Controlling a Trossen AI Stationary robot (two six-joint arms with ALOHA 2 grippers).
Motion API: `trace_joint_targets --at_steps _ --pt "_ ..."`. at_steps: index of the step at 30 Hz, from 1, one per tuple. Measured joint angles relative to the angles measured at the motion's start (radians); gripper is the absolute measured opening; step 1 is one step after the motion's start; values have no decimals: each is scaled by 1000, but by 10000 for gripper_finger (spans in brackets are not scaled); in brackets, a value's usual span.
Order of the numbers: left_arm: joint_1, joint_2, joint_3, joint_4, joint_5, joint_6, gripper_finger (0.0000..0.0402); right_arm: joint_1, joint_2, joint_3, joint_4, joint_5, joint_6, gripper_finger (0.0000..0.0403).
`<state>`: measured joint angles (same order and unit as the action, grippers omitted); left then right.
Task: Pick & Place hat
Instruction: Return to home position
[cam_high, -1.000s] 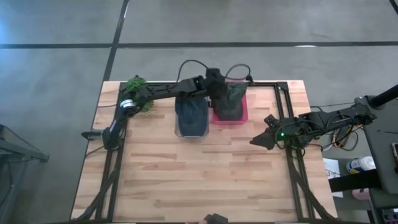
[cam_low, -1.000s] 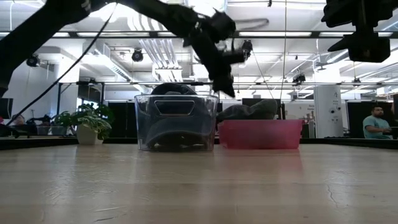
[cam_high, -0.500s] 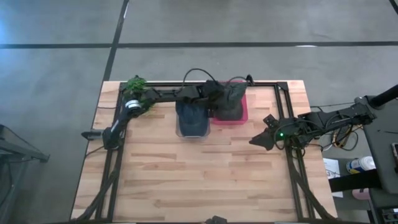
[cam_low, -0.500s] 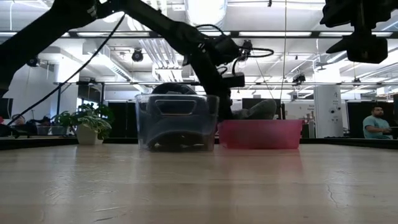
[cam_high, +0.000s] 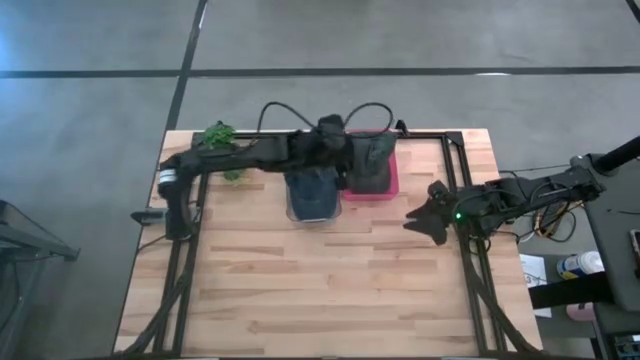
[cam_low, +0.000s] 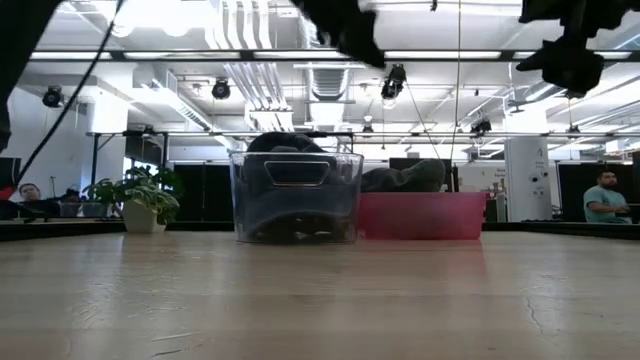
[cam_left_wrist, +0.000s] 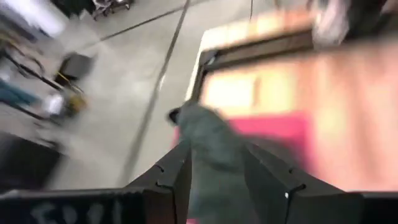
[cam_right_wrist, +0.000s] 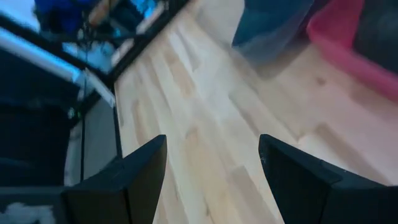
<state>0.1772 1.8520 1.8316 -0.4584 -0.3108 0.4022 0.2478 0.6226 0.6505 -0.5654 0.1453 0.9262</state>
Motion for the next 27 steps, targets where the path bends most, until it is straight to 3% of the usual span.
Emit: trace_joint_targets --at_steps 5,9,13,19,24,27 --pt "-64 -170 -5 -65 36 -451 133 0 -11 53 18 57 0 249" --pt "-139 -286 -56 -88 161 -528 133 1 -19 109 126 45 -169 249" --pt "-234 -367 -191 -49 192 -603 133 4 -18 134 241 -39 -281 249" --pt "-344 -484 -521 352 252 -707 133 66 12 108 353 -203 -264 249" --pt "-384 -555 -834 775 345 -774 133 180 43 21 523 -144 -271 249" --pt "-362 -630 -991 989 380 -808 133 185 36 -42 623 -117 -268 249"
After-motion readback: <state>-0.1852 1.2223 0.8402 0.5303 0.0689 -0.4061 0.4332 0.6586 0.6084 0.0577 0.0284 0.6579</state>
